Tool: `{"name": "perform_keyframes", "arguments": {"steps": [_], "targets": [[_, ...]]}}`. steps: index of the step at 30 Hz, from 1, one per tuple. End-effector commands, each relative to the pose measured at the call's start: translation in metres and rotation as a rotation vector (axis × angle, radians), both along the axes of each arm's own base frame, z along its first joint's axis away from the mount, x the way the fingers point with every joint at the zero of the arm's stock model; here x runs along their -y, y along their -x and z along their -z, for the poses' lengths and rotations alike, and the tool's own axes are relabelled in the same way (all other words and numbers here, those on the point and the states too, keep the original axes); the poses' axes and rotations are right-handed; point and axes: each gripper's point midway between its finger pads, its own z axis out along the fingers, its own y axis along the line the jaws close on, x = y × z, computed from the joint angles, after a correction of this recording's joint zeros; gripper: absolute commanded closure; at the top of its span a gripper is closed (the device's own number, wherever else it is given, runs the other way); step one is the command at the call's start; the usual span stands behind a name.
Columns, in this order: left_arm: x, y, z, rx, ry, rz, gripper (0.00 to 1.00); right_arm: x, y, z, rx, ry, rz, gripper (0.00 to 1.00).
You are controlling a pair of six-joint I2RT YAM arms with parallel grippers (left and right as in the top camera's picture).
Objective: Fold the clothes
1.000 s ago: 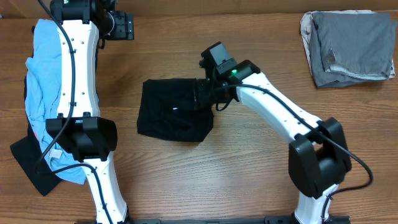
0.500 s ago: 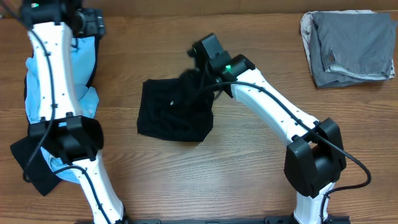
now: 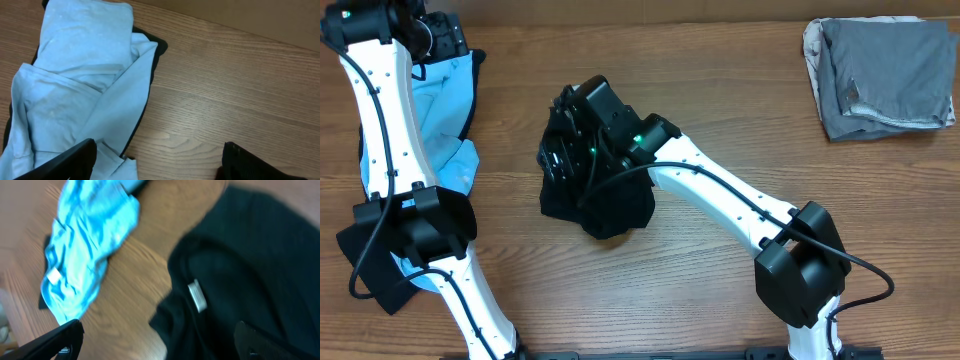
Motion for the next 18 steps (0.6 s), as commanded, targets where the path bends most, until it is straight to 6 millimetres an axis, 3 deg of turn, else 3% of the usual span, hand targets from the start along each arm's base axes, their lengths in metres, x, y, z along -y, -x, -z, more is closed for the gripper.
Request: {"name": "perform_keyframes", "arguments": {"steps": [1,6,10,12,13,14,16,18], "targets": [[0.005,-0.002,-0.007,0.023,0.014,0.005,0.18,0.023,-0.006,-0.016,-0.007,0.021,0.03,0.0],[0.005,-0.002,-0.007,0.023,0.016,0.007,0.17,0.06,0.022,0.003,-0.141,0.164,0.025,0.0],[0.007,-0.002,-0.006,0.018,0.017,0.009,0.17,0.067,0.051,0.03,-0.241,0.262,-0.011,0.08],[0.008,0.0,-0.005,0.009,0.02,0.01,0.17,0.065,0.063,0.039,-0.262,0.285,-0.03,0.24],[0.008,0.001,-0.004,0.005,0.021,0.01,0.17,0.063,0.069,0.042,-0.268,0.294,-0.042,0.39],[0.008,0.002,-0.004,0.002,0.021,0.01,0.17,0.061,0.074,0.045,-0.27,0.299,-0.053,0.62],[0.008,0.002,-0.004,0.0,0.021,0.01,0.17,0.056,0.083,0.047,-0.271,0.306,-0.075,0.9],[0.008,0.002,-0.004,0.001,0.021,0.01,0.17,0.053,0.088,0.048,-0.269,0.315,-0.081,0.96]]}}
